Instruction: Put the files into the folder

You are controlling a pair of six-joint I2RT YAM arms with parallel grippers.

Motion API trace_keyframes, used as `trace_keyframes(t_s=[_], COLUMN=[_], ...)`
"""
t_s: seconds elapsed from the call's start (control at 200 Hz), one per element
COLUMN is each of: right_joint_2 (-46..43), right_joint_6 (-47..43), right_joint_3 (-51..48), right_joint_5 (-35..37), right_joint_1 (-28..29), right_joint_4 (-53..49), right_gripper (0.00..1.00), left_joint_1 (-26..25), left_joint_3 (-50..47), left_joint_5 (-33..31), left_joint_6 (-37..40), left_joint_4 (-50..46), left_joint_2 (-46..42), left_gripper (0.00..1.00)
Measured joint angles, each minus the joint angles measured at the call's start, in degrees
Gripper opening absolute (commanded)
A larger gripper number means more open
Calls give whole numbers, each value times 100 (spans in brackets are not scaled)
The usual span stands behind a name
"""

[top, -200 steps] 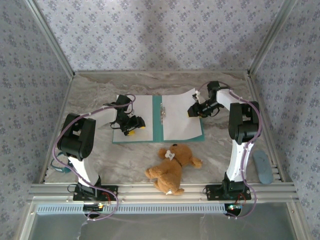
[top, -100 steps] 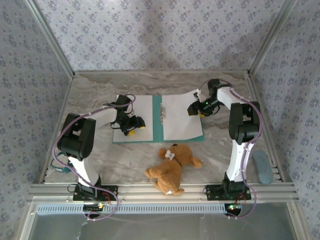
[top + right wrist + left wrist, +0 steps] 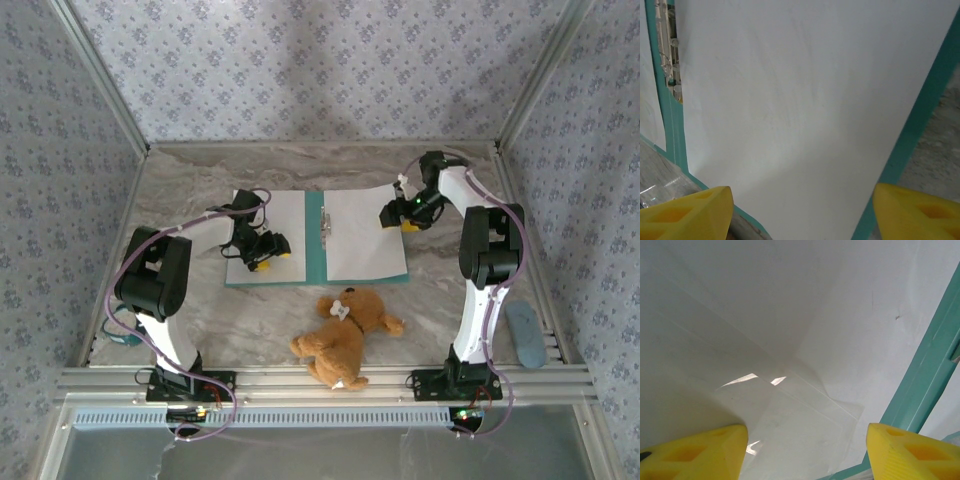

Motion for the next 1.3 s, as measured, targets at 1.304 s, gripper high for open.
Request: trace_keyframes(t_s=[1.304], right_joint_2=[-2863], right_joint_6=[2566], right_joint_3=[-2706], right_joint_5=[-2374], right_joint_1=[-271], right_joint_4=[2756], right_gripper=[77], left_joint_1=[-501], left_joint_3=[2524], left_joint_5=[-310], left_joint_6=[675], left_joint_4=[199], left_joint_2=[863], left_gripper=[80])
